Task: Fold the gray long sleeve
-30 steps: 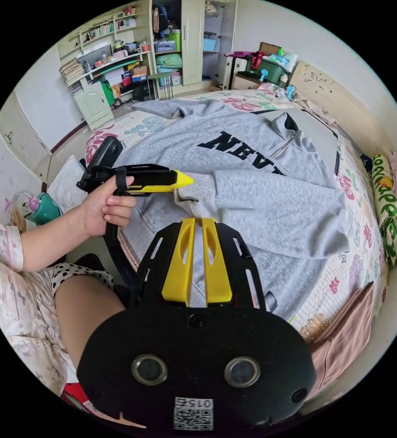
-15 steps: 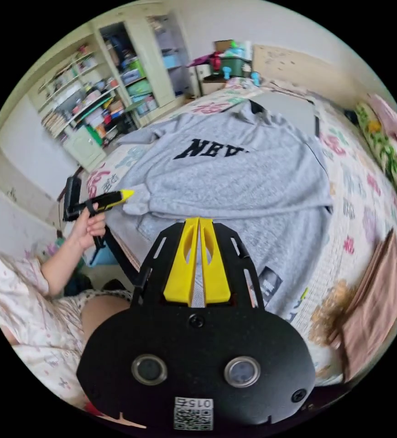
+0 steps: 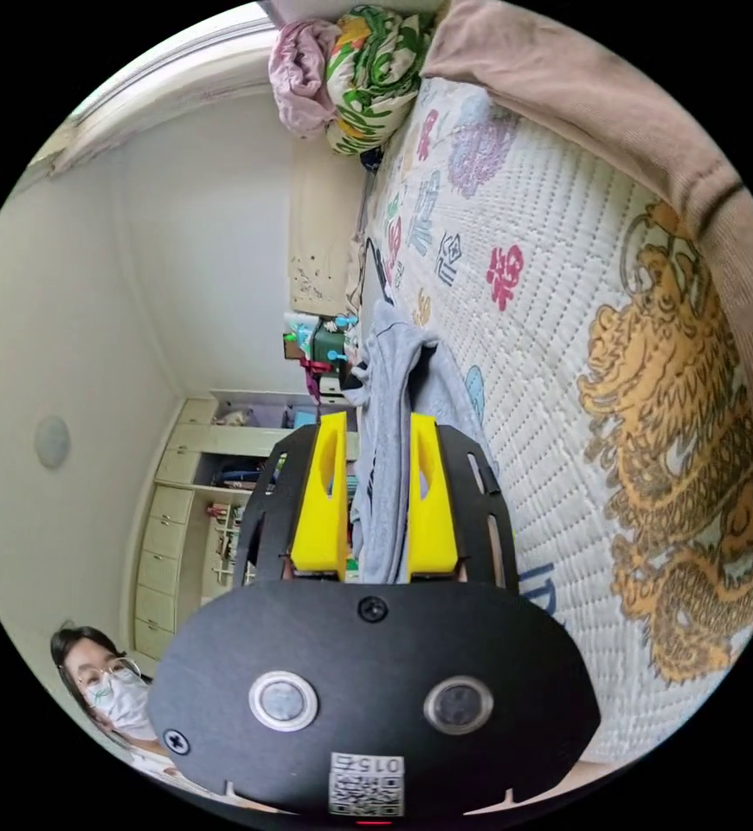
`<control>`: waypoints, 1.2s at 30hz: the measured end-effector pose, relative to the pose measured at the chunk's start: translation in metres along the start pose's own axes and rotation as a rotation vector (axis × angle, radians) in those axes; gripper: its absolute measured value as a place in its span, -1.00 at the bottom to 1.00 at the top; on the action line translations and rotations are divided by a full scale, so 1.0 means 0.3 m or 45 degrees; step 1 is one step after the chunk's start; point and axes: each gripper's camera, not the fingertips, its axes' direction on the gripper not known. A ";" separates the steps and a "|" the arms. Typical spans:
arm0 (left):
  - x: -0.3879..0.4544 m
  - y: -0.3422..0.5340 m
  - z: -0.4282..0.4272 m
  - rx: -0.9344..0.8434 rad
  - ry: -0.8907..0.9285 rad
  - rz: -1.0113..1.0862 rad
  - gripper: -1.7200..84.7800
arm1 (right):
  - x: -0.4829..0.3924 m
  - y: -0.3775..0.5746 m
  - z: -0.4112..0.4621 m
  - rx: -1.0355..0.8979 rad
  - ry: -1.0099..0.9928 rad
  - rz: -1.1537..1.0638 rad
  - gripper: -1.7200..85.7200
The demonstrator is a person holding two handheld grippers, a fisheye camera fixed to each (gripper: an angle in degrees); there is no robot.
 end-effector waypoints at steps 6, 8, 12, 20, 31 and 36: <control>0.000 0.024 0.083 -0.072 -0.044 0.080 -0.79 | -0.124 -0.297 0.082 -0.061 0.041 -0.032 -0.66; -0.009 0.046 0.092 -0.085 -0.028 0.082 -0.82 | -0.158 -0.366 0.120 -0.074 0.040 -0.041 -0.67; -0.021 0.107 0.125 -0.109 -0.054 0.106 -0.84 | -0.209 -0.474 0.210 -0.127 0.077 -0.048 -0.73; 0.029 0.200 0.207 -0.244 -0.200 0.307 -0.87 | -0.310 -0.440 0.223 -0.055 0.436 -0.252 -0.94; 0.049 0.411 0.263 -0.212 -0.275 0.388 -0.84 | -0.789 0.398 -0.192 0.454 0.289 -0.653 -0.97; 0.123 0.484 0.306 -0.287 -0.416 0.532 -0.83 | -1.118 1.040 -0.358 0.736 0.114 -1.213 -0.97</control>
